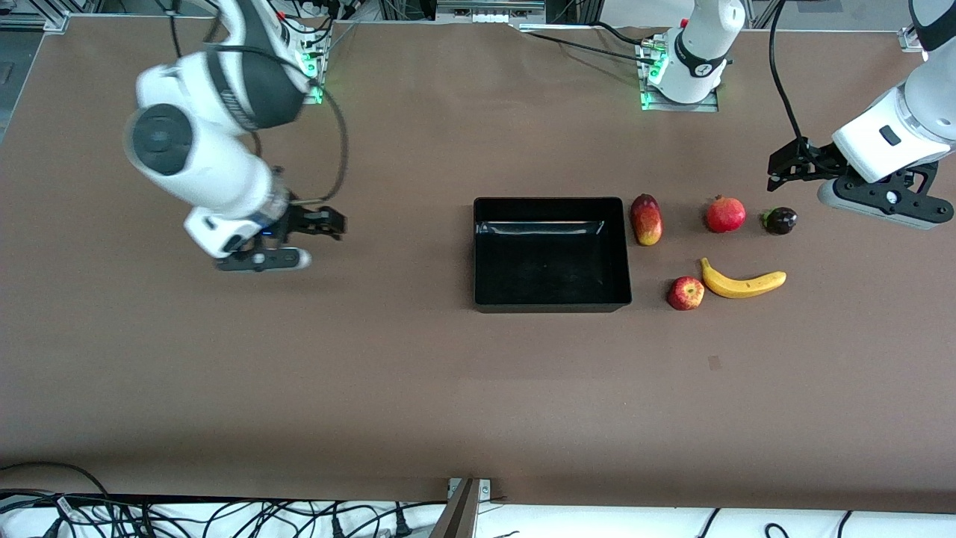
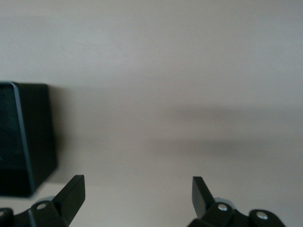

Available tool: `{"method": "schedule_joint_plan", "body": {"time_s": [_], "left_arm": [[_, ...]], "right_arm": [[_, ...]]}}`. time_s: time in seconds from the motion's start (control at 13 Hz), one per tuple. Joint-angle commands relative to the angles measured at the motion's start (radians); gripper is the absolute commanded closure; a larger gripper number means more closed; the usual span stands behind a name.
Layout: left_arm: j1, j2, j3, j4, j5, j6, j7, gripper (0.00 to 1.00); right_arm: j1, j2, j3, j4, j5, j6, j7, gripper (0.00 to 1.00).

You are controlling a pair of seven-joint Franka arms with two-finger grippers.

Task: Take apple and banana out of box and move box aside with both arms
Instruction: 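Reach the right gripper to the tray rim and grip it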

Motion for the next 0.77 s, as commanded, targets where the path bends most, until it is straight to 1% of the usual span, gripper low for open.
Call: {"method": "schedule_joint_plan", "body": {"time_s": [0.0, 0.08, 0.15, 0.31, 0.46, 0.54, 0.69], "left_arm": [[-0.014, -0.007, 0.023, 0.000, -0.021, -0.008, -0.016, 0.00], [-0.010, -0.007, 0.023, 0.000, -0.021, -0.010, -0.016, 0.00], [-0.010, -0.007, 0.022, 0.000, -0.021, -0.011, -0.016, 0.00], [-0.010, -0.007, 0.022, 0.000, -0.021, -0.011, -0.016, 0.00], [-0.010, -0.007, 0.022, 0.002, -0.021, -0.011, -0.016, 0.00], [-0.008, -0.007, 0.022, 0.002, -0.021, -0.013, -0.014, 0.00], [-0.010, -0.009, 0.012, 0.006, -0.021, -0.014, -0.014, 0.00]], "right_arm": [[0.073, 0.073, -0.003, 0.052, 0.059, 0.046, 0.121, 0.00], [0.097, 0.106, -0.003, 0.081, 0.086, 0.063, 0.147, 0.00], [0.112, 0.129, -0.003, 0.098, 0.094, 0.075, 0.150, 0.00], [0.130, 0.160, 0.000, 0.100, 0.099, 0.130, 0.150, 0.00], [0.187, 0.209, 0.000, 0.100, 0.129, 0.225, 0.176, 0.00], [0.213, 0.243, 0.000, 0.100, 0.134, 0.279, 0.230, 0.00], [0.296, 0.289, -0.002, 0.103, 0.113, 0.370, 0.330, 0.00]]}}
